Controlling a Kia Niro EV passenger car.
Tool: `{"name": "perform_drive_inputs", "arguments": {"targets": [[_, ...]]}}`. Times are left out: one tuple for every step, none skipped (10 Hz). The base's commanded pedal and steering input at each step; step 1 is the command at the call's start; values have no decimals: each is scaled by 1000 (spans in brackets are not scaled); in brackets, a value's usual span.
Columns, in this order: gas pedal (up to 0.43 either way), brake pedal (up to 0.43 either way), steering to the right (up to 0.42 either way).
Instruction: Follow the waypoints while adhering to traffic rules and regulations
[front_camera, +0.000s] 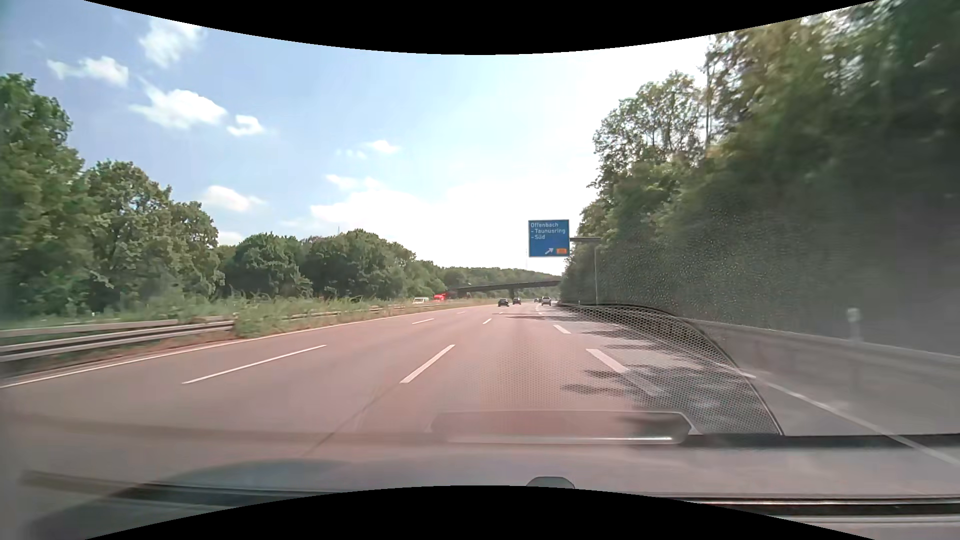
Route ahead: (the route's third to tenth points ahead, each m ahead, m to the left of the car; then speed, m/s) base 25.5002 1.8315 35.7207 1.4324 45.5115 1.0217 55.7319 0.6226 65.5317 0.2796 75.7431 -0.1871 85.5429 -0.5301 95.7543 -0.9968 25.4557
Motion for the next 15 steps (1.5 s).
{"name": "perform_drive_inputs", "arguments": {"targets": [[189,0,1],[189,0,1],[197,0,1],[209,0,1],[209,0,1],[220,0,1],[220,0,1],[220,0,1],[220,0,1],[220,0,2],[220,0,3],[220,0,3],[228,0,3],[228,0,3],[248,0,2]]}}
